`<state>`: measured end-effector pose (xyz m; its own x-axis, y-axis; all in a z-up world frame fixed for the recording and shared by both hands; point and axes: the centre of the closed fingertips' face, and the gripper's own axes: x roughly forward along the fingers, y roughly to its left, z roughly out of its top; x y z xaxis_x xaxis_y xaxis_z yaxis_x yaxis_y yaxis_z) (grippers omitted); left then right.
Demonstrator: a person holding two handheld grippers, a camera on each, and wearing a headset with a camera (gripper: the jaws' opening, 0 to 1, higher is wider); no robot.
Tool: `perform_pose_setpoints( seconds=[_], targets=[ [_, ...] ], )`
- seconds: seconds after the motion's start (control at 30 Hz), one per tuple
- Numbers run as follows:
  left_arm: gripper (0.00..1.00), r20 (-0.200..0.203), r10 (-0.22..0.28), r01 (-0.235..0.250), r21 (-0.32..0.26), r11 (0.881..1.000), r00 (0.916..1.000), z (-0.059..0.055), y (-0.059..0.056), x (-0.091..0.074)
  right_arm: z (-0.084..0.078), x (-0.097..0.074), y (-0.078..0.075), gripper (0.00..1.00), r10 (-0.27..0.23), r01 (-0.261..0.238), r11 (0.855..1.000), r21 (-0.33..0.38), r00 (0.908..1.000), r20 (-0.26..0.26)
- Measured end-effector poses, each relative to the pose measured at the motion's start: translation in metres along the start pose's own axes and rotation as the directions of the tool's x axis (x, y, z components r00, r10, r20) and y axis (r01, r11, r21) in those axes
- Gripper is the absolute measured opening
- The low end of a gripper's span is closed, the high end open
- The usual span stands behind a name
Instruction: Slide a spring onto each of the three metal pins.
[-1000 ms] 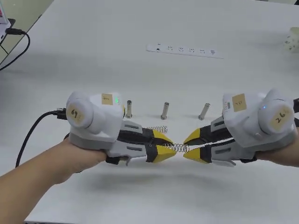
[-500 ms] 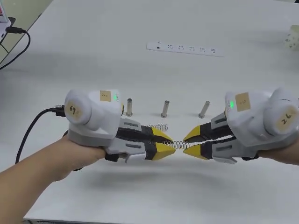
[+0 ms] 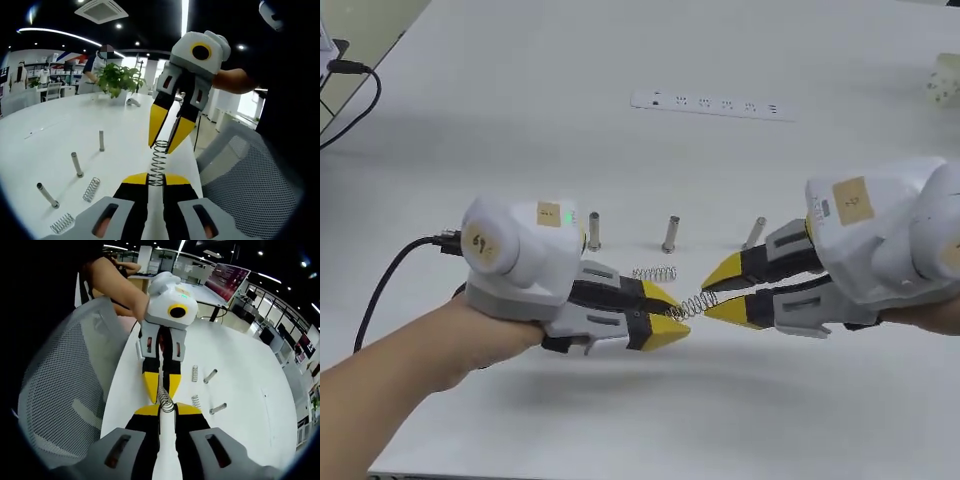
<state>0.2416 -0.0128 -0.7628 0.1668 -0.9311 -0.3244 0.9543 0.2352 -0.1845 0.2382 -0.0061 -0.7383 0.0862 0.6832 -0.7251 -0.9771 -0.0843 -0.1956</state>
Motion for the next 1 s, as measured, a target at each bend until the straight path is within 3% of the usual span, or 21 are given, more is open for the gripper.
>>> perform_pose_setpoints(
  seconds=[0.23,0.47,1.0],
  targets=[
    [0.02,0.008,-0.010,0.010,0.002,1.000,0.9999,0.000,-0.002,-0.002,0.012,-0.002,0.002,0.08,0.016,-0.017,1.000,0.011,0.9987,0.049],
    [0.02,0.017,-0.013,0.012,0.002,1.000,0.9998,0.003,0.000,0.000,0.031,0.000,-0.002,0.08,0.012,-0.023,0.997,0.074,0.9885,0.151],
    [0.02,0.015,-0.004,0.004,0.028,1.000,0.9999,0.007,-0.001,-0.001,0.039,0.003,-0.002,0.08,-0.041,0.031,0.998,0.053,0.9752,0.218]
  ],
)
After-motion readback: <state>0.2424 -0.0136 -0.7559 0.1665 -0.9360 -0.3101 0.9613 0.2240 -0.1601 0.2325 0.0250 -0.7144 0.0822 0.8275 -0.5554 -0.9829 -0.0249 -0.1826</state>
